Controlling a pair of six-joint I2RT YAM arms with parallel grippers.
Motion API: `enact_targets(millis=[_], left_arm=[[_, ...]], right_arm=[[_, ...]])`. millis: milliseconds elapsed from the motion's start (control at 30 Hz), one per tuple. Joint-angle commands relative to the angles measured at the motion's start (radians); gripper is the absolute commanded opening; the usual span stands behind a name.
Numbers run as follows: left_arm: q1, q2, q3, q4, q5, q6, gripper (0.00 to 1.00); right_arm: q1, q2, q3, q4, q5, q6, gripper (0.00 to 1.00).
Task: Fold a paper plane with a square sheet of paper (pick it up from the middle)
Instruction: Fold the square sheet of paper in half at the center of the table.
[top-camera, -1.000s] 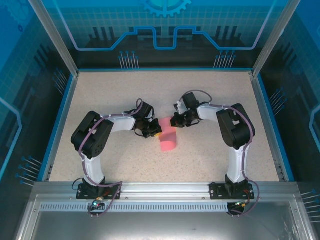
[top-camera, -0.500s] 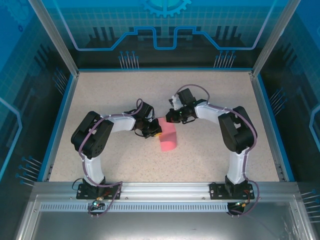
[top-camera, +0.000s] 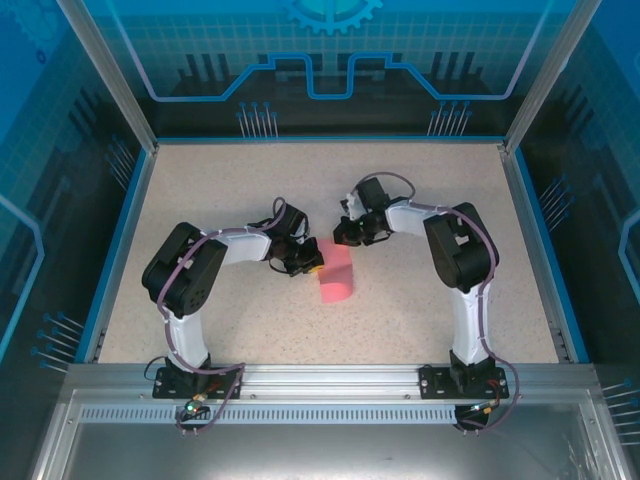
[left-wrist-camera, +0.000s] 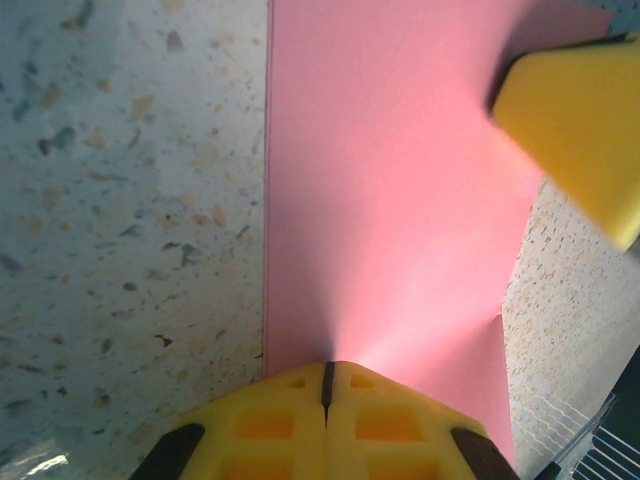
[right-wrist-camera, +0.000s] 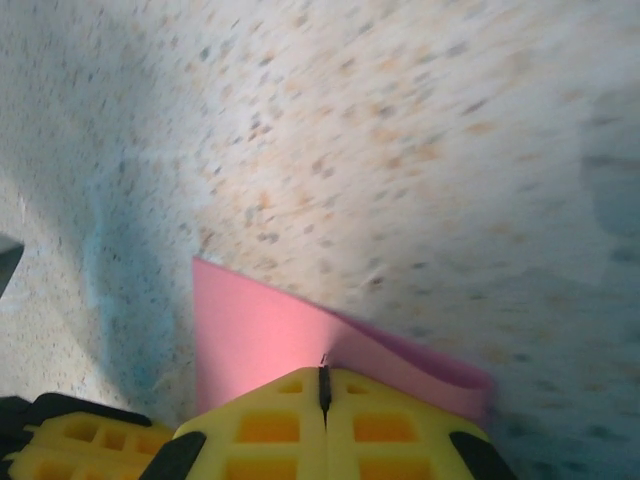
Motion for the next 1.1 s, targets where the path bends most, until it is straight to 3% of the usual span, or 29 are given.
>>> enact_targets(millis=[0, 167, 467, 667, 1067], left_arm=[[-0.009, 0.125, -0.118, -0.291, -0.208, 0.024, 0.00], [-0.009, 0.125, -0.117, -0.288, -0.208, 0.023, 0.00], [-0.010, 0.125, -0.104, -0.291, -0.220, 0.028, 0.00], [-0.009, 0.127, -0.098, -0.282, -0.229, 0.021, 0.00], [-0.010, 0.125, -0.088, -0.294, -0.249, 0.021, 0.00]], right_arm=[[-0.097, 0.004, -0.002, -0.008, 0.142, 0.016, 0.00], [-0.106, -0.075, -0.004, -0.024, 0.143, 0.010, 0.00], [0.019, -0.274, -0.185, -0.026, 0.026, 0.080, 0.00], [0.092, -0.262, -0.240, -0.065, -0.005, 0.092, 0.00], [0.105, -0.215, -0.292, -0.116, 0.021, 0.048, 0.00]])
